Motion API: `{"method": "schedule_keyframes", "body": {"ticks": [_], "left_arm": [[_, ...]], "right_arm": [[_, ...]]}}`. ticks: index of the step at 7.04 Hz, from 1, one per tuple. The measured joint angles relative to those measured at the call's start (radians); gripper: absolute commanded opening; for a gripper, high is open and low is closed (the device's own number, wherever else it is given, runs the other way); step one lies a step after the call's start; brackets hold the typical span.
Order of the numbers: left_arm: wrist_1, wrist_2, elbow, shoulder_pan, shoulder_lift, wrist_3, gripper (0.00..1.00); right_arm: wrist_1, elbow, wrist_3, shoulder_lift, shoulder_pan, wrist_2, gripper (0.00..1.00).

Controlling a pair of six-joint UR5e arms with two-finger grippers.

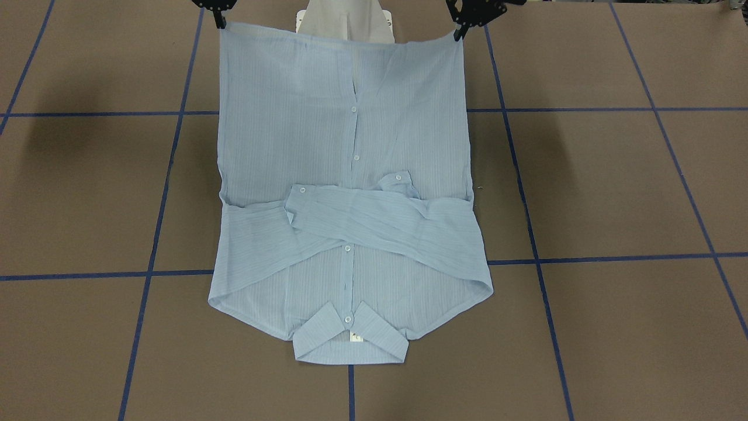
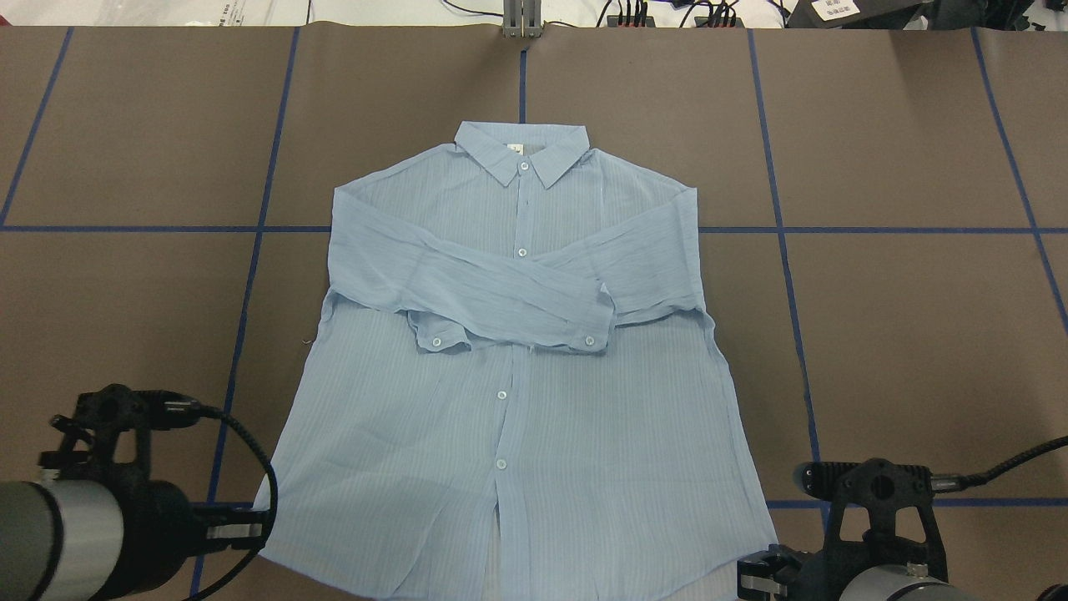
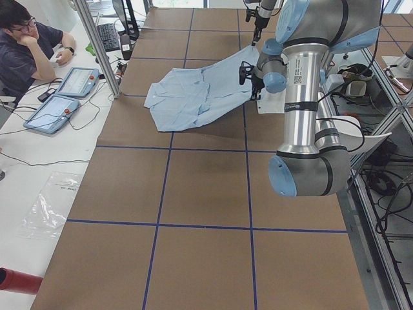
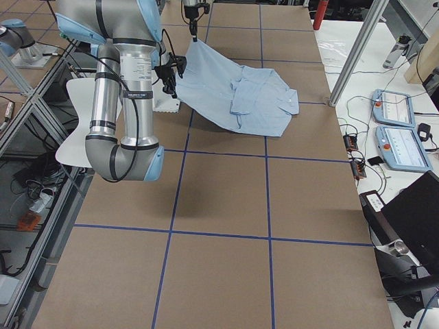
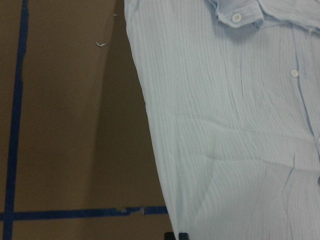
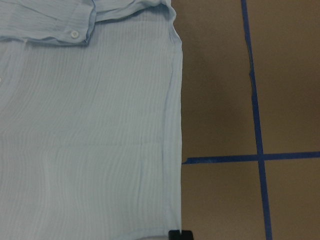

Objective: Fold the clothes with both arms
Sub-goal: 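Lift the hem with both grippers and fold it toward the collar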

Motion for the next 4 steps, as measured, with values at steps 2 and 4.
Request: {"method": "schedule_keyframes", "body": {"ticks": [2, 4], "left_arm": [[0.188, -0.063, -0.06, -0.016, -0.132, 0.003, 0.0], [0.236, -0.056, 0.035, -0.098, -0.236, 0.08, 0.0]], "right_arm": [[-0.158, 0.02, -0.008, 0.141, 0.057, 0.065, 0.0], [-0.188, 0.006, -0.065, 0.17, 0.154, 0.069, 0.0]]}}
